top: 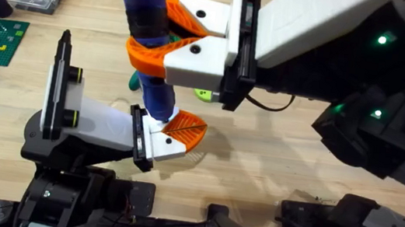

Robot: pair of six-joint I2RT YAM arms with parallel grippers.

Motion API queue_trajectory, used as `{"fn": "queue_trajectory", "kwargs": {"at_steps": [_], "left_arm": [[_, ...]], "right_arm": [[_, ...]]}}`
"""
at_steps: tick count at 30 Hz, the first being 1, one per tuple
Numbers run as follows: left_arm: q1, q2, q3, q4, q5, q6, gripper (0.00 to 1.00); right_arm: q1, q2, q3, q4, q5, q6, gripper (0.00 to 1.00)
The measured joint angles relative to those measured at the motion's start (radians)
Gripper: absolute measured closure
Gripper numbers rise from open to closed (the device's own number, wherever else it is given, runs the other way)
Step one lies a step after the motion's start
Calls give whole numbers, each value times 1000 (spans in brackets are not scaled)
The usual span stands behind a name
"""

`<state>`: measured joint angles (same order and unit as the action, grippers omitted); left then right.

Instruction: Pick up the gripper from the table and insert it into the empty holder that is missing its gripper. Then pick up a screw, insert it into the mounting hole, and use the screwdriver to tighten it. Finally, clean up the table by picking up the vegetable and placing it into the bucket.

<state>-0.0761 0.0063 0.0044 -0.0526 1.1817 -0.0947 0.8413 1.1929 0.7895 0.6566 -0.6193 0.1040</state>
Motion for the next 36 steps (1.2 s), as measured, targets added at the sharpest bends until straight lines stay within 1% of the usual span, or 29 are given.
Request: {"fn": "queue_trajectory", "kwargs": {"at_steps": [3,11,18,21,29,36], "left_arm": [[0,0,0,-19,0,0,990],[0,0,0,-22,0,0,990],[0,0,0,-15,0,0,990],[0,0,0,-15,0,0,990],[0,0,0,-14,0,0,990],[0,0,0,-15,0,0,990]], "right_arm": [[0,2,0,-21,2,1,948],[-1,3,0,-25,4,1,949],[-1,3,-2,38,0,10,949],[-1,3,-1,38,-2,23,949],[-19,5,42,27,-64,31,949],[-44,5,45,14,-89,30,949]]}}
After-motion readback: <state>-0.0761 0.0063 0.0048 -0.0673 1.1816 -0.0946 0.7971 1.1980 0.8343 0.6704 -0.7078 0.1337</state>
